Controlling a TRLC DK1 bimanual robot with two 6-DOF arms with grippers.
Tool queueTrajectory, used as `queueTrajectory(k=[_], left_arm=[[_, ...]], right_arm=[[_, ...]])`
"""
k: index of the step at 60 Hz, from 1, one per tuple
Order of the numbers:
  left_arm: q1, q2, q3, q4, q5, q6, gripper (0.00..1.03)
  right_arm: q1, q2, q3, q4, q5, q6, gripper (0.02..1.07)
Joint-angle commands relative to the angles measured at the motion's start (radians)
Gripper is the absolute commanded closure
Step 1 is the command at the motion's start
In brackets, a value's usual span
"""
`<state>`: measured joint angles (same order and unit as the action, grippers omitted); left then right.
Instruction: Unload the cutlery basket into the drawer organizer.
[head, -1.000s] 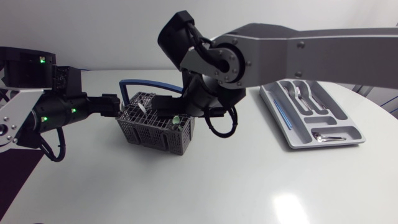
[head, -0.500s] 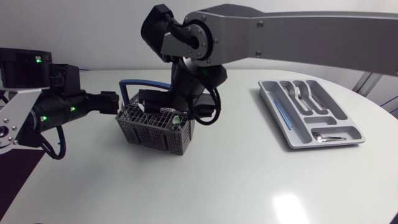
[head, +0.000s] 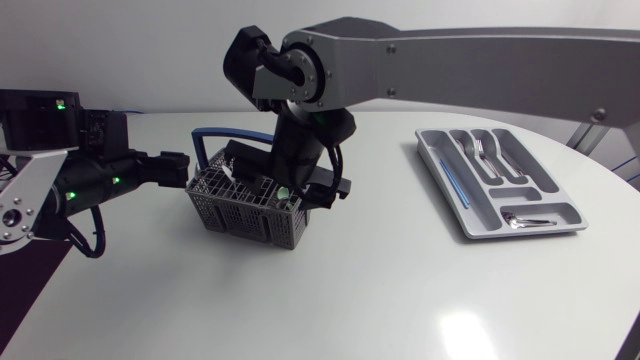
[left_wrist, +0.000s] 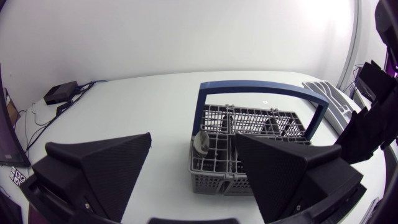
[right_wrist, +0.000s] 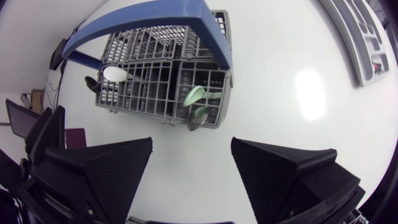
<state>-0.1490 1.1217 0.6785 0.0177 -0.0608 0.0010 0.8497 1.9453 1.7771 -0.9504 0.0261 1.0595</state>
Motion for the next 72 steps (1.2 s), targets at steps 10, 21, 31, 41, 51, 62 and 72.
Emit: queueTrajectory(k=[10,21,31,41,51,62,72], left_arm=[[0.025,0.024,-0.037,0.039,0.004,0.014,0.09],[0.031,0.024,-0.043,0.050,0.004,0.013,0.09],[0.037,0.024,-0.046,0.053,0.006,0.010,0.09],[0.039,0.024,-0.060,0.065,0.004,0.010,0.09],[0.042,0.026,-0.066,0.070,0.004,0.010,0.09],[0.049,0.027,-0.074,0.077,0.006,0.013,0.09],[0.049,0.027,-0.076,0.079,0.006,0.013,0.09]], right_arm=[[0.003,0.023,0.053,-0.027,0.000,0.198,0.17],[0.003,0.026,0.074,-0.027,0.037,0.273,0.29],[0.009,0.040,0.079,-0.031,0.060,0.316,0.37],[0.014,0.058,0.076,-0.041,0.051,0.327,0.44],[0.014,0.087,0.074,-0.044,0.041,0.335,0.53],[0.014,0.101,0.074,-0.039,0.061,0.341,0.64],[0.012,0.122,0.074,-0.033,0.092,0.338,0.76]])
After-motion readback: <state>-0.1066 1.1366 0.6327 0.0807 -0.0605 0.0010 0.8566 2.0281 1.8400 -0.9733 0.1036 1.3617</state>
